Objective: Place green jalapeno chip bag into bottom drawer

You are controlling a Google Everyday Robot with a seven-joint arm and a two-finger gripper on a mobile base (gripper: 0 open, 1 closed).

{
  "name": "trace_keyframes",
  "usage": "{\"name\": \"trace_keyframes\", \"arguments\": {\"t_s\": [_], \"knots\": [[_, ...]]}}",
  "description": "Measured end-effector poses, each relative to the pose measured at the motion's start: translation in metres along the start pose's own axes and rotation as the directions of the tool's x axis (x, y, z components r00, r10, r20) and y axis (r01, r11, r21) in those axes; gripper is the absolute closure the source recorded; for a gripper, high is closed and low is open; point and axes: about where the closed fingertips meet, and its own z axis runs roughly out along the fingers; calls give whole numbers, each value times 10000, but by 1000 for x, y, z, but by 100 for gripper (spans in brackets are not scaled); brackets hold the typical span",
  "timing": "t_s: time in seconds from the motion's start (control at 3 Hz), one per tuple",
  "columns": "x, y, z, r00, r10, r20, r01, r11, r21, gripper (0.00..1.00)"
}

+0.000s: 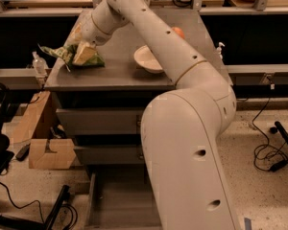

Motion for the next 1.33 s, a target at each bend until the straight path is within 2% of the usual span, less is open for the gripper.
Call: {"name": "trace_keyframes", "arguments": {"t_s": [0.67, 1.0, 1.33], "knots": [[0, 3, 8, 10000, 7, 25, -6, 10000, -98, 89], [-1, 4, 11, 10000, -15, 34, 16, 9999, -158, 100], [-1, 4, 11, 10000, -16, 33, 17, 9999, -158, 100]]}}
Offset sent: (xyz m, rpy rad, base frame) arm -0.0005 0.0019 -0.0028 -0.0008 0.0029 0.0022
